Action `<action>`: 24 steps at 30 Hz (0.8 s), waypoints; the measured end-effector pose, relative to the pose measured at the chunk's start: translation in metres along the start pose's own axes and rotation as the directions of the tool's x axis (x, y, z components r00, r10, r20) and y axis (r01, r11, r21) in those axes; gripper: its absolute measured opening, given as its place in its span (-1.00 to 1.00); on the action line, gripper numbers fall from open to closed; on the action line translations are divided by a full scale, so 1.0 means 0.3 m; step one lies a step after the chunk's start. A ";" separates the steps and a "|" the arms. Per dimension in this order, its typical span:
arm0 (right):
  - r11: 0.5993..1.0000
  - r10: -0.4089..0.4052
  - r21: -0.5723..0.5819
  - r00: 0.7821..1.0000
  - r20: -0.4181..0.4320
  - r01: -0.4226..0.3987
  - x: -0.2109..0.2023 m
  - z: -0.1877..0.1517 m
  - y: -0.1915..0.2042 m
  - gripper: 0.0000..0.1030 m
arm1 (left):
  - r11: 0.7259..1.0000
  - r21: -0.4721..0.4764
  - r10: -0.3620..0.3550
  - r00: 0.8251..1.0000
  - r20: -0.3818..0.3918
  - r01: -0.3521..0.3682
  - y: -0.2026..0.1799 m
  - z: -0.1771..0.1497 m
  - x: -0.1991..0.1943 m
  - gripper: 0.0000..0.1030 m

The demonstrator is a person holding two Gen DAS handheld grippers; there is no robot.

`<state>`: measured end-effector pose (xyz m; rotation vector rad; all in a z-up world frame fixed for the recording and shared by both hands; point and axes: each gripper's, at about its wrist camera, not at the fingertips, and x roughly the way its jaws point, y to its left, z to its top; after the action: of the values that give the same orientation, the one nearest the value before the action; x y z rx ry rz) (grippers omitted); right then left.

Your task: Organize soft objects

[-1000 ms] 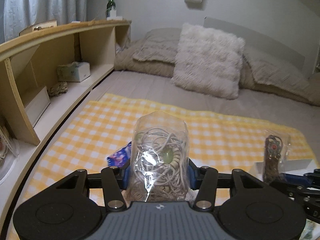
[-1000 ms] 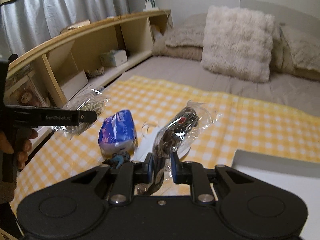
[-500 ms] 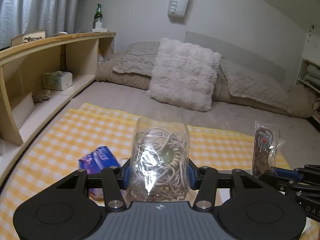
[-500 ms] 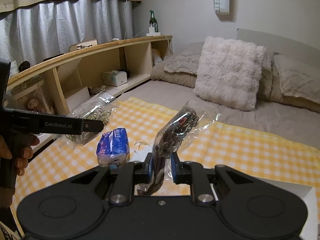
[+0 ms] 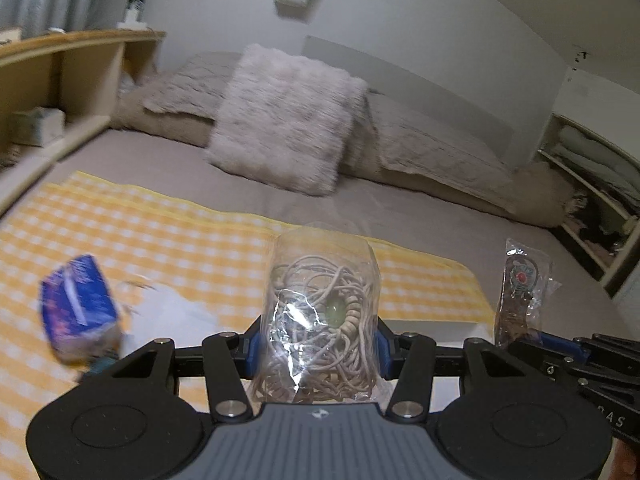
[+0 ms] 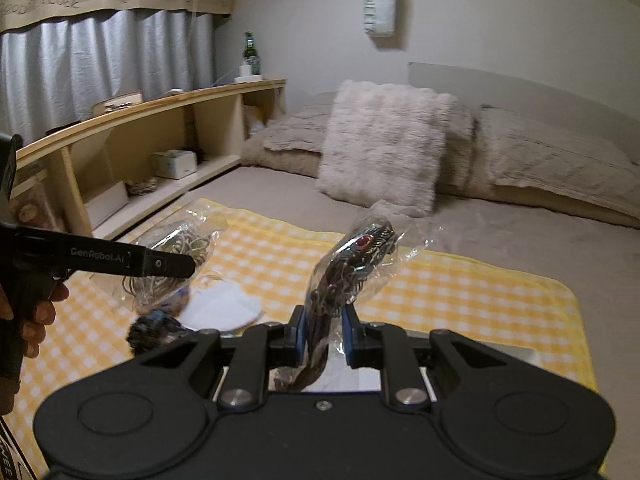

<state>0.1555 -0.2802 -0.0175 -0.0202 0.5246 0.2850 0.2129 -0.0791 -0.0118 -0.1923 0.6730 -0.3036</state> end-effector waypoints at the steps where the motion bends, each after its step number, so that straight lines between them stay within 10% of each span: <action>1: 1.000 -0.011 0.003 1.000 -0.001 0.011 -0.013 -0.008 -0.020 -0.63 | 1.000 -0.002 -0.012 1.000 -0.006 0.012 -0.017 -0.005 0.012 0.01; 17: 0.990 -0.133 0.031 0.987 -0.095 0.137 -0.099 -0.150 -0.290 -0.63 | 0.984 0.089 -0.140 0.976 -0.167 0.156 -0.302 -0.112 0.304 0.01; 24: 0.989 -0.148 -0.043 0.972 -0.185 0.142 -0.064 -0.221 -0.355 -0.63 | 0.874 0.408 -0.193 0.958 -0.211 0.266 -0.407 -0.168 0.438 0.01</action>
<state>0.1360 -0.3936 -0.0711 -0.1141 0.7030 0.1481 0.2519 -0.2419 -0.0938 0.1844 0.7297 -0.6976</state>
